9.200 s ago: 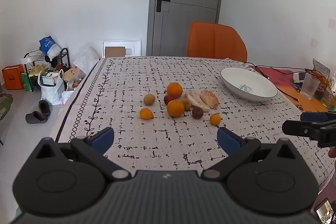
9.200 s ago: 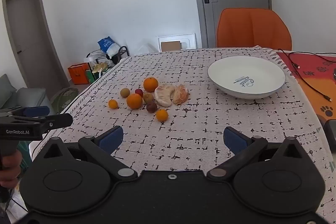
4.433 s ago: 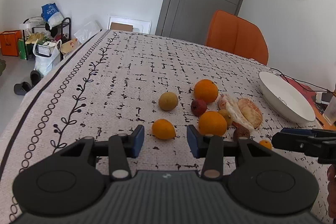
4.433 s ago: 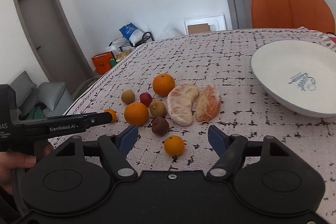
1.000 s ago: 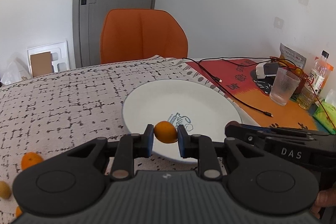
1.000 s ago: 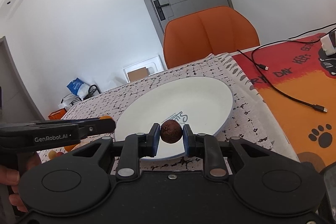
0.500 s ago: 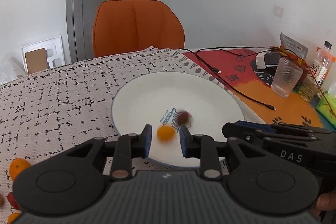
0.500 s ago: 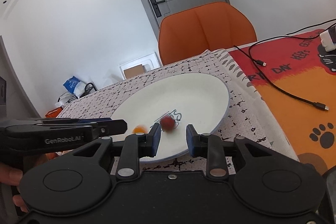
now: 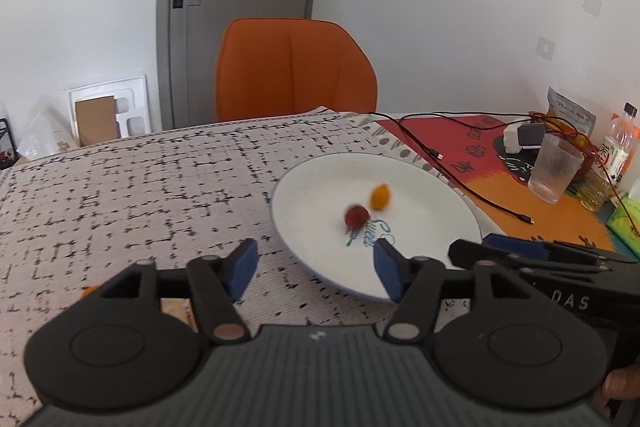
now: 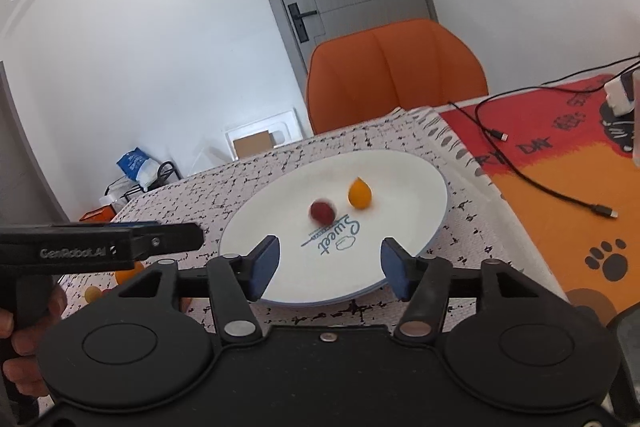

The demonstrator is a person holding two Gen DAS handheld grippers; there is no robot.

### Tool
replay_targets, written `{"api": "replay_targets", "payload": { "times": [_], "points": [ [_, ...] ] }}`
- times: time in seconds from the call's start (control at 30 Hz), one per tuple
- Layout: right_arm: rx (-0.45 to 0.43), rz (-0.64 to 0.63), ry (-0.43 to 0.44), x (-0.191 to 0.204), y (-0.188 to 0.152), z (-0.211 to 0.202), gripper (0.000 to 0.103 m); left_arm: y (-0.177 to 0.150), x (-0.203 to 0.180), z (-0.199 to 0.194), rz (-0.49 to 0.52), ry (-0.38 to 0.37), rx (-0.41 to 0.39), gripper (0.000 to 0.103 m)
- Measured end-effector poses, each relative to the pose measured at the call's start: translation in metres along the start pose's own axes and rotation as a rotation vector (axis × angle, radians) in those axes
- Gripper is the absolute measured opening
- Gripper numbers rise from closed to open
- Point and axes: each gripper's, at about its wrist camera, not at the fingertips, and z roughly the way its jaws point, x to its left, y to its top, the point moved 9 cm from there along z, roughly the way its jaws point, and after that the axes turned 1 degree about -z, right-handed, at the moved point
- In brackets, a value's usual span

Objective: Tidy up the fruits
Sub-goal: 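Move both tools back from the bowl toward the fruit cluster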

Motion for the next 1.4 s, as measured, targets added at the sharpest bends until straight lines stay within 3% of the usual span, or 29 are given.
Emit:
{"api": "replay_targets", "payload": {
  "times": [0.07, 0.13, 0.27, 0.3, 1.4],
  "points": [
    [-0.005, -0.001, -0.009, 0.001, 0.001, -0.003, 0.07, 0.0, 0.004, -0.007, -0.004, 0.009, -0.011, 0.079],
    [-0.016, -0.006, -0.018, 0.003, 0.002, -0.007, 0.078, 0.0, 0.008, -0.014, -0.002, 0.018, -0.026, 0.084],
    [-0.041, -0.018, -0.034, 0.009, 0.006, -0.017, 0.102, 0.004, 0.018, -0.033, 0.002, 0.059, -0.07, 0.09],
    [-0.055, -0.024, -0.039, 0.011, 0.008, -0.021, 0.103, 0.004, 0.021, -0.037, 0.002, 0.069, -0.078, 0.091],
    [-0.057, -0.121, -0.074, 0.062, 0.004, -0.055, 0.103, -0.022, 0.074, -0.145, -0.078, 0.153, -0.199, 0.095]
  ]
}}
